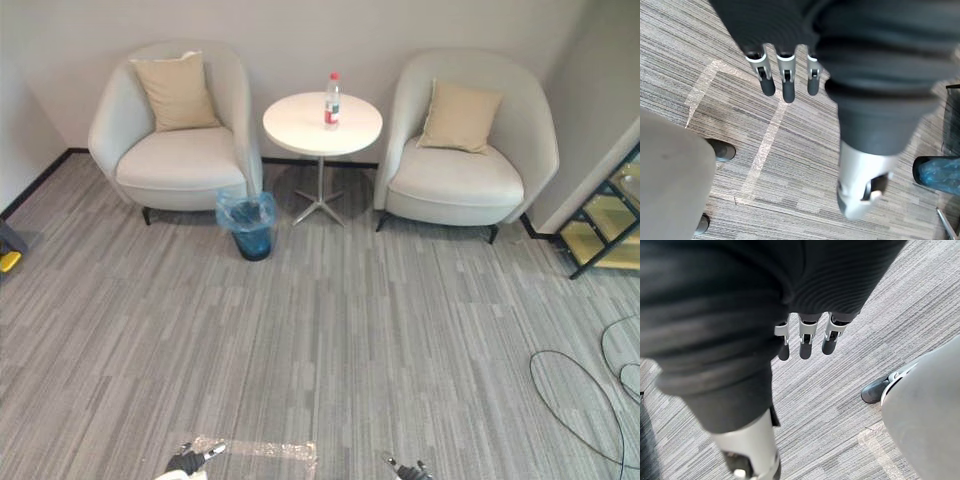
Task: Gather rubbish on tea table into small bin, then transfer packed bag to large trash can.
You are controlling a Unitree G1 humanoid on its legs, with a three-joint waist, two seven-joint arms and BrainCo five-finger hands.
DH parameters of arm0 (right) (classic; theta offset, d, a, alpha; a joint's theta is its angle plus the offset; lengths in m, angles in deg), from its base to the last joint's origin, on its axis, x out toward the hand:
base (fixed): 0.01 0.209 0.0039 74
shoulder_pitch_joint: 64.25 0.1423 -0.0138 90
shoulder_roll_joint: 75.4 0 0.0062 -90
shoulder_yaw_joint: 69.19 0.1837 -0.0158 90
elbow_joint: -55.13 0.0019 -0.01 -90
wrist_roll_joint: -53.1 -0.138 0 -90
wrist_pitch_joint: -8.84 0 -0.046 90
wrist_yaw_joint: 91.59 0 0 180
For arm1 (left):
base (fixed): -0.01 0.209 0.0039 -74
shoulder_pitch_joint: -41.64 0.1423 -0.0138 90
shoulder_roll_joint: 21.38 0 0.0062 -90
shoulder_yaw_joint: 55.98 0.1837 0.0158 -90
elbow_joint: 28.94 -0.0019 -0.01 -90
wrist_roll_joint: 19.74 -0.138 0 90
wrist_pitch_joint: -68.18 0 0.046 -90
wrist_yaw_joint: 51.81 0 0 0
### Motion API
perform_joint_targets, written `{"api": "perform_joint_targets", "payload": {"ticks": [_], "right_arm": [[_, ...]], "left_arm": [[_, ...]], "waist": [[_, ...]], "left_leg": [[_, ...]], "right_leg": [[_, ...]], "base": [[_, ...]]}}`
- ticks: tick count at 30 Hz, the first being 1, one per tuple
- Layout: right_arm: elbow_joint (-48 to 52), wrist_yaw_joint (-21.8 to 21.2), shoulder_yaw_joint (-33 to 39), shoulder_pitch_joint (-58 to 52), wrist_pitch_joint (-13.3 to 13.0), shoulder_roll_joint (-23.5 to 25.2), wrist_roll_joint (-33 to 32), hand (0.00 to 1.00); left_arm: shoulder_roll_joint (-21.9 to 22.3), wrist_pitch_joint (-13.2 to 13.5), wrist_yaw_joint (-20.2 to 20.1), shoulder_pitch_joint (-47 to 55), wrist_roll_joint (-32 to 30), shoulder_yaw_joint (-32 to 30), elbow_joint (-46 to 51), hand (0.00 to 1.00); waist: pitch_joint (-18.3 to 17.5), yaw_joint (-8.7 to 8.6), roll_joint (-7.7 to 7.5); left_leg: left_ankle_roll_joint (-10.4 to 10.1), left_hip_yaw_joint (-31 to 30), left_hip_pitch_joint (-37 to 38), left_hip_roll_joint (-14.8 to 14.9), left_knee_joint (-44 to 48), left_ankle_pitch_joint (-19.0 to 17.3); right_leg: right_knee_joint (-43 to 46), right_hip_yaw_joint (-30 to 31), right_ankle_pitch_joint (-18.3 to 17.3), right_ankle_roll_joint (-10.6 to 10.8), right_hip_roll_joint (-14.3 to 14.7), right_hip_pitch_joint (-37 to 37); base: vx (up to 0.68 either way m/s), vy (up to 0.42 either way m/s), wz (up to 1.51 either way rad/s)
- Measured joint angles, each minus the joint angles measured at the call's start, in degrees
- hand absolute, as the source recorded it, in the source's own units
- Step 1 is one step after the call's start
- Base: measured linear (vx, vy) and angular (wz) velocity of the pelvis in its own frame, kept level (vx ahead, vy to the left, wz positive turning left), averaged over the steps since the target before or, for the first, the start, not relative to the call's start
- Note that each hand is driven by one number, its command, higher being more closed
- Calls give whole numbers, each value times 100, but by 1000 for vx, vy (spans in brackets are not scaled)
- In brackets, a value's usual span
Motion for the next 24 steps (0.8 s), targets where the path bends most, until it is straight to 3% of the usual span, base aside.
{"api": "perform_joint_targets", "payload": {"ticks": [24], "right_arm": [[-48, -145, 0, 97, 55, 4, 7, 0]], "left_arm": [[-122, -3, -170, -151, -186, 464, -89, 0]], "waist": [[100, -4, -39]], "left_leg": [[26, 98, 5, -13, -188, 53]], "right_leg": [[-90, 80, 0, -2, 8, -73]], "base": [[-18, -13, -1]]}}
